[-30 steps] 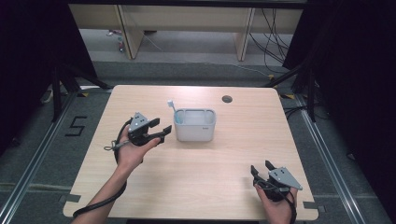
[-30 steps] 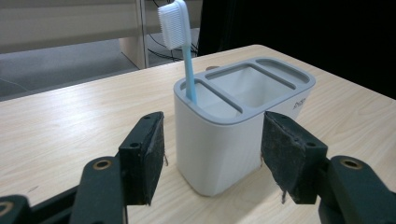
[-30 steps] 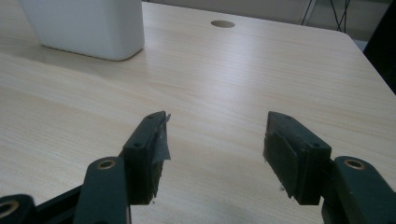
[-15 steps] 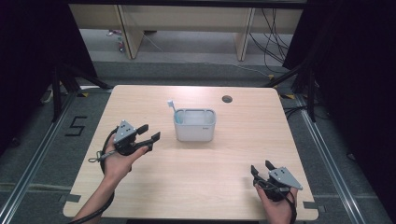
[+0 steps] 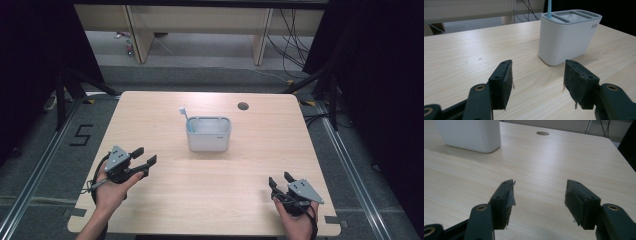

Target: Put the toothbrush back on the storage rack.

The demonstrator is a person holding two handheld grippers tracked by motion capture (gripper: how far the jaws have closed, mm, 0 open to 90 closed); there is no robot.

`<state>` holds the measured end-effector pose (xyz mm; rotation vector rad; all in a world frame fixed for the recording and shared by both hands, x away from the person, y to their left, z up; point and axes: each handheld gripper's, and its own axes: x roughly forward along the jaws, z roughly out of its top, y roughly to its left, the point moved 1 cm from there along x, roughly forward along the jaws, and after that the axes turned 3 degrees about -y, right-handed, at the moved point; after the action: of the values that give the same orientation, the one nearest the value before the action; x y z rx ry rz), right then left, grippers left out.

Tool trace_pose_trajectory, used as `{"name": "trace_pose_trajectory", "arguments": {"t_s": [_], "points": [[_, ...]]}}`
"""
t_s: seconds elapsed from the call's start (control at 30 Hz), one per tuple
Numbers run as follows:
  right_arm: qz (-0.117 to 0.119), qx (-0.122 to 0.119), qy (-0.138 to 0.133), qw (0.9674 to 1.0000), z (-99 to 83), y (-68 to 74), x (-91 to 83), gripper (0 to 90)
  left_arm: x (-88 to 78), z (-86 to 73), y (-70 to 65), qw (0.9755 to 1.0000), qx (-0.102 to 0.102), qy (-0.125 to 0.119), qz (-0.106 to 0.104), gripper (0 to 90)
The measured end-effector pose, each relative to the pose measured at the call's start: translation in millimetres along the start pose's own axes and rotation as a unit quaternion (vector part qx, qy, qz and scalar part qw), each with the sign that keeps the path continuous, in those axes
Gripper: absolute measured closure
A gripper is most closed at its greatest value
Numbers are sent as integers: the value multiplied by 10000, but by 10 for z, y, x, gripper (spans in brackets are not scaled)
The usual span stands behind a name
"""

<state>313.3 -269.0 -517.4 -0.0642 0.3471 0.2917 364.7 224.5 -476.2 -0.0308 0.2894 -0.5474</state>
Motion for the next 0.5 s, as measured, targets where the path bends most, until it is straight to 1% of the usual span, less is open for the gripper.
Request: {"name": "trace_pose_trajectory", "arguments": {"t_s": [0.07,0.1,0.13,0.17,0.27,0.33,0.37,0.4,0.5], "points": [[11,-11,-24,10000,-1,-1,6,410,-35,-46,16,10000,13,31,12,394],[-11,7,23,10000,1,1,-3,410,-47,-67,20,10000,-3,23,31,393],[10,11,-16,10000,-1,1,6,410,-56,-88,26,10000,-26,7,37,393],[-10,-210,-91,9997,5,-33,13,410,-74,-103,34,10000,-14,34,65,393],[-10,-198,-75,9998,4,-31,11,410,-103,-159,53,9999,-32,51,144,390],[-38,-246,-86,9997,6,-37,9,410,-125,-199,66,9998,-24,88,189,388],[-33,-251,-95,9996,6,-38,11,410,-125,-223,73,9998,-55,63,189,387],[-20,-12,-4,10000,1,-3,0,410,-140,-241,83,9997,-37,106,223,387],[-19,-3,9,10000,-1,0,-2,410,-163,-297,117,9995,-103,130,287,387]]}}
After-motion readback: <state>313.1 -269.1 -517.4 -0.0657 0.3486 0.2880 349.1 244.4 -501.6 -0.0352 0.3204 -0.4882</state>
